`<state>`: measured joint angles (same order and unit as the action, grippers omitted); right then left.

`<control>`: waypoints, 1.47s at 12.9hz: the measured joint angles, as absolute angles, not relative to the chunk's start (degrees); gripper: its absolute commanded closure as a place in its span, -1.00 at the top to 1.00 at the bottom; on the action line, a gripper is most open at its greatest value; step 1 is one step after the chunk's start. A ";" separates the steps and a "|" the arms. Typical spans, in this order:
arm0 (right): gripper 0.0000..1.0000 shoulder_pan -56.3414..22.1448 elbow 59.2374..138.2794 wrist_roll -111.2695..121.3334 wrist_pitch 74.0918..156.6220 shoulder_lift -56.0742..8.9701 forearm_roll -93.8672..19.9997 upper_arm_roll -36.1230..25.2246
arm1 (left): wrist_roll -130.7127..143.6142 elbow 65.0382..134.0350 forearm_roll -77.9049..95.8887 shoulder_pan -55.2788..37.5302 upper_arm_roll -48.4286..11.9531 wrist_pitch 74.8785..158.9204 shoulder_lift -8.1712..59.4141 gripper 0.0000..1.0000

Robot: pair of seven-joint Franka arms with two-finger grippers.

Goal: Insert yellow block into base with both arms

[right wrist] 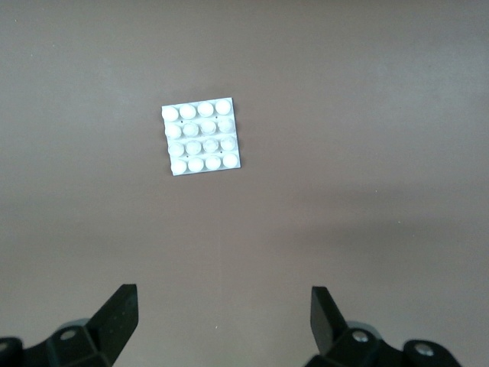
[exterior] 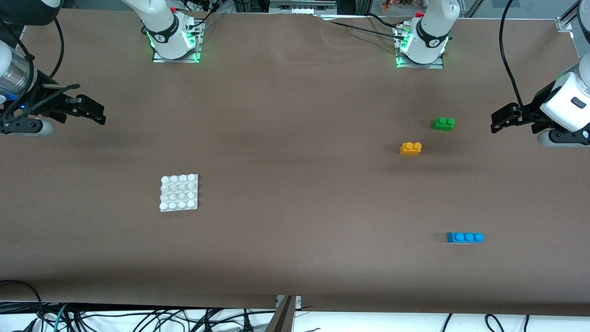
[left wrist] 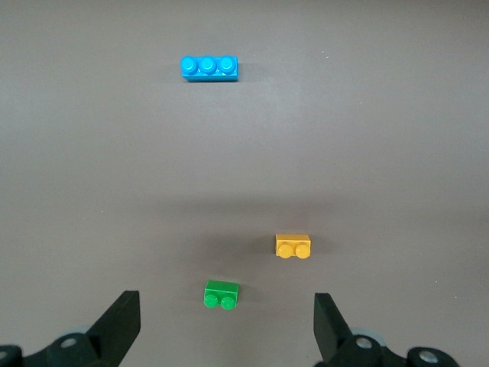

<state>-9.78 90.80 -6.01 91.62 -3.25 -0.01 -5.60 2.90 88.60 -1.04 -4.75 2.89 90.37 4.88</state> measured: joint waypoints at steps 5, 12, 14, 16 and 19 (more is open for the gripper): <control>1.00 -9.78 90.77 -1.42 92.19 -3.26 0.05 -5.62 | 2.90 88.47 -1.04 -4.76 2.86 90.37 4.89 1.00; 1.00 -9.98 91.13 -1.08 91.84 -6.84 0.07 -5.25 | 2.90 88.45 -1.04 -4.77 2.81 90.37 4.89 1.00; 1.00 -9.92 91.16 -1.08 92.44 -9.98 -0.23 -5.27 | 2.90 88.43 -1.04 -4.77 2.81 90.37 4.89 1.00; 1.00 -9.94 91.52 -1.08 95.44 -13.60 -1.67 -5.26 | 2.90 88.41 -1.04 -4.78 2.81 90.37 4.89 1.00; 1.00 -9.93 94.45 -1.08 103.46 -18.21 -3.75 -5.26 | 2.90 88.39 -1.04 -4.78 2.81 90.37 4.91 1.00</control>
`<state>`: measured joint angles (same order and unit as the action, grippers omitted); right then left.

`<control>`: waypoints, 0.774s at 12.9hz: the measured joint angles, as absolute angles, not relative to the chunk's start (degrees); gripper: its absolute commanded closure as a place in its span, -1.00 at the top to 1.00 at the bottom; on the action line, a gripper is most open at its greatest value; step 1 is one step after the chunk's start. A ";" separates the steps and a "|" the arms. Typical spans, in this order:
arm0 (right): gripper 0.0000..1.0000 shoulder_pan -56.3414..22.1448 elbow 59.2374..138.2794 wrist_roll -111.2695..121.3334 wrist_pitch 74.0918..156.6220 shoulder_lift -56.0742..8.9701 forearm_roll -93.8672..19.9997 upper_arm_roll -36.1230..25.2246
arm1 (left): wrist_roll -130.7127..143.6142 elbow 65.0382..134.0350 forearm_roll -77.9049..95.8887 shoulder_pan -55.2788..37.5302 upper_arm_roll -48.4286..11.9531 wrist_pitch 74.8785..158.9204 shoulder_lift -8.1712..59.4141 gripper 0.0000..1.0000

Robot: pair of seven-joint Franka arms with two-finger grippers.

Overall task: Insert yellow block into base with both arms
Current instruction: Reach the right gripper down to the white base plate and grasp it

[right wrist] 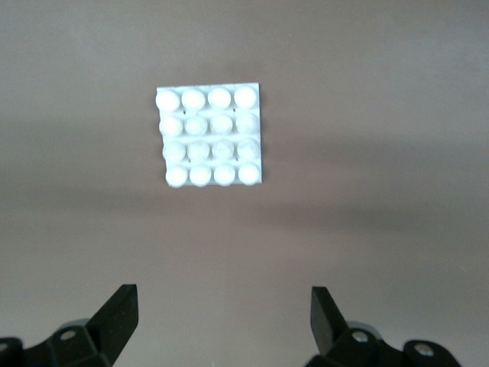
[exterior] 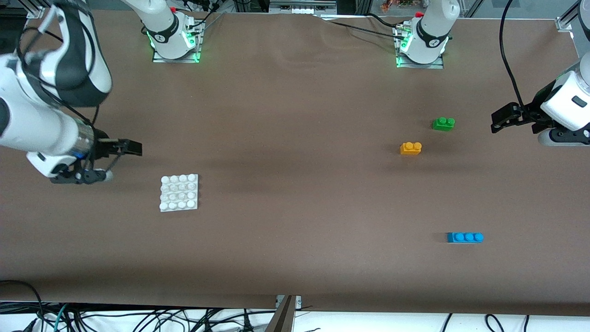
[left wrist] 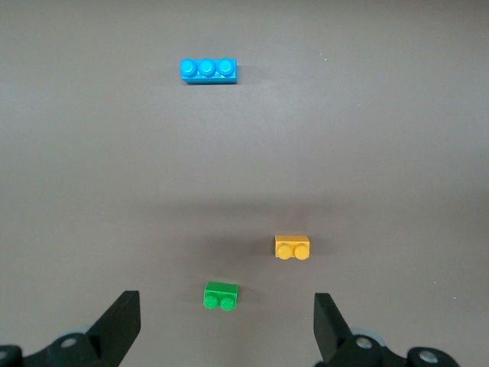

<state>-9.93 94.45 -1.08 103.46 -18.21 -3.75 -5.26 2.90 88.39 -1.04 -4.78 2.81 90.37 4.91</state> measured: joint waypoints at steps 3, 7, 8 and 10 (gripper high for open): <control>1.00 -9.93 100.22 -1.08 114.93 -20.84 -4.86 -5.26 | 2.90 88.35 -1.04 -4.78 2.81 90.35 4.93 1.00; 0.99 -10.00 102.69 -1.12 126.48 -27.59 -6.43 -5.21 | 2.90 88.33 -1.04 -4.78 2.81 90.30 4.93 1.00; 0.99 -10.05 102.69 -1.14 129.09 -29.46 -6.77 -5.18 | 2.90 88.32 -1.04 -4.78 2.81 90.29 4.93 1.00; 0.99 -10.12 102.62 -1.21 133.04 -32.03 -7.84 -5.12 | 2.90 88.31 -1.04 -4.78 2.81 90.28 4.93 1.00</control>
<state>-10.12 102.62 -1.21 133.04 -32.03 -7.84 -5.12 2.90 88.31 -1.04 -4.78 2.81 90.28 4.93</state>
